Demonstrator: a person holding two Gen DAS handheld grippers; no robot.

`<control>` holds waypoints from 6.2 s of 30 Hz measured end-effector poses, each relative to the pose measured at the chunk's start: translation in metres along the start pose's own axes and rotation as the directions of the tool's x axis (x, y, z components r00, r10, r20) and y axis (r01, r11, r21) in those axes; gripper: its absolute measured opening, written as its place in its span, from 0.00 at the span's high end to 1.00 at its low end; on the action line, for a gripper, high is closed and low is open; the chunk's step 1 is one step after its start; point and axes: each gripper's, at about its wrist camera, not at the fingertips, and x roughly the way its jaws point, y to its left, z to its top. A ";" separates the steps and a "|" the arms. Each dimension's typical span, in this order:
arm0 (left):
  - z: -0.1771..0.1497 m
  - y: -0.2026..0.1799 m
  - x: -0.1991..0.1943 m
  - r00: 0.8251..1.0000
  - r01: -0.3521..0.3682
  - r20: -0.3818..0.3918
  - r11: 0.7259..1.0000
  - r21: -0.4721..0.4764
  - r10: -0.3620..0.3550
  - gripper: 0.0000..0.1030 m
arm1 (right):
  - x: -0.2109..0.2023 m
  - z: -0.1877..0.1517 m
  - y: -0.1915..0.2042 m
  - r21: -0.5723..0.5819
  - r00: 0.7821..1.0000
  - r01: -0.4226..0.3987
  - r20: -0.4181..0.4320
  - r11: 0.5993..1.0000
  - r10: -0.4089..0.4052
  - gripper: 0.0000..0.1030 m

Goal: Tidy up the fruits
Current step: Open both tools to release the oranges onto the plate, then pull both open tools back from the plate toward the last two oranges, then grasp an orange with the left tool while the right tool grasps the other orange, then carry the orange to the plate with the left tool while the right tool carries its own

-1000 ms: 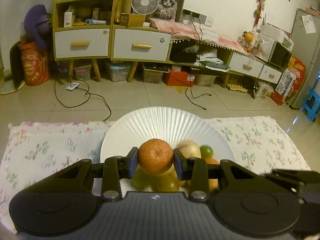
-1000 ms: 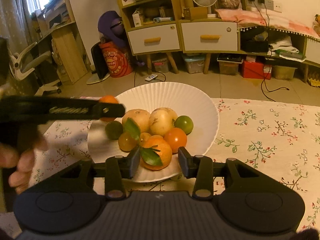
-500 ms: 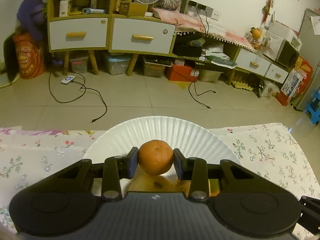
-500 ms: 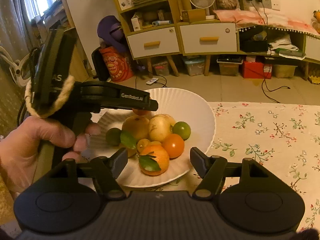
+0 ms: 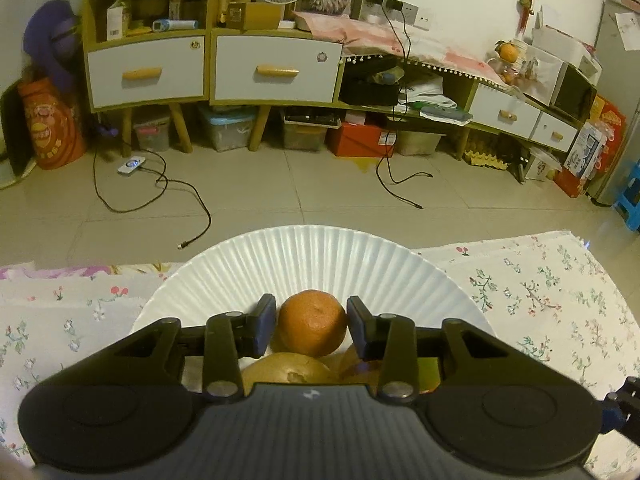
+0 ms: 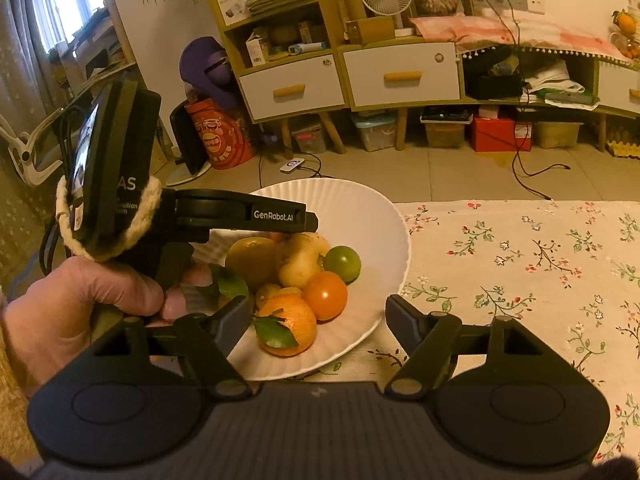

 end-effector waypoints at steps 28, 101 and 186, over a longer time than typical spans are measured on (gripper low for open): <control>-0.036 0.019 -0.086 0.994 -0.102 0.038 0.994 0.042 0.101 0.08 | -0.027 -0.005 0.002 -0.030 0.999 0.052 0.012 0.998 -0.051 0.08; -0.165 -0.004 -0.122 0.997 0.073 -0.010 0.988 0.137 -0.072 0.52 | -0.026 -0.077 0.026 -0.316 0.992 0.077 -0.070 0.946 -0.104 0.02; -0.133 0.006 -0.142 0.998 0.057 0.029 0.997 0.060 -0.059 0.72 | -0.022 -0.049 0.063 -0.347 0.996 -0.051 -0.084 0.936 0.024 0.71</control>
